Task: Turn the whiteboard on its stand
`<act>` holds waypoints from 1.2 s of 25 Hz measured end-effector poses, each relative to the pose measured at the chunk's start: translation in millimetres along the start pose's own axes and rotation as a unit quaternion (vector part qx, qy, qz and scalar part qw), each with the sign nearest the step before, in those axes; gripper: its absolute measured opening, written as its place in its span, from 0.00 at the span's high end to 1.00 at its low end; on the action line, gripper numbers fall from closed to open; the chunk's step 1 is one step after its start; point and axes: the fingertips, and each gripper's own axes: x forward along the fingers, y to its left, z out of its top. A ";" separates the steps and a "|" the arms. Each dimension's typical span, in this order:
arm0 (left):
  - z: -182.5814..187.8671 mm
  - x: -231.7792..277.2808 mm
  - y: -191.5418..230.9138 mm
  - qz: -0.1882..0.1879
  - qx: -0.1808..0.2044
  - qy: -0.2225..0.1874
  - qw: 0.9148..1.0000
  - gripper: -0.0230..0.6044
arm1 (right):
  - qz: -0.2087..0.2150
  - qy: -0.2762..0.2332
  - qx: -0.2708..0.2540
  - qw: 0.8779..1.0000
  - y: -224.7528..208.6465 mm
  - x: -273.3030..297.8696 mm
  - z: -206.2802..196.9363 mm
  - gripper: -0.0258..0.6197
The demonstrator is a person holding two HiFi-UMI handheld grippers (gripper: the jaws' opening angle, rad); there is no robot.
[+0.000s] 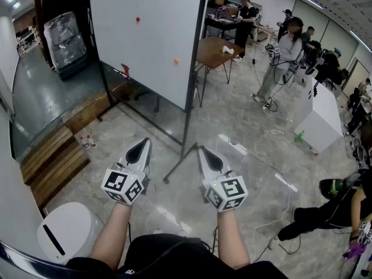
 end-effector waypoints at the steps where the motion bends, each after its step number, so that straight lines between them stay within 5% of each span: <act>1: -0.8 0.1 0.1 0.000 0.002 0.002 1.000 0.96 | -0.001 -0.002 0.001 1.000 -0.5 -0.1 0.5 0.96; 30: -19.1 18.8 -35.6 0.037 -0.005 0.015 0.999 0.96 | 0.063 0.002 0.046 0.997 -45.1 -32.5 -9.0 0.96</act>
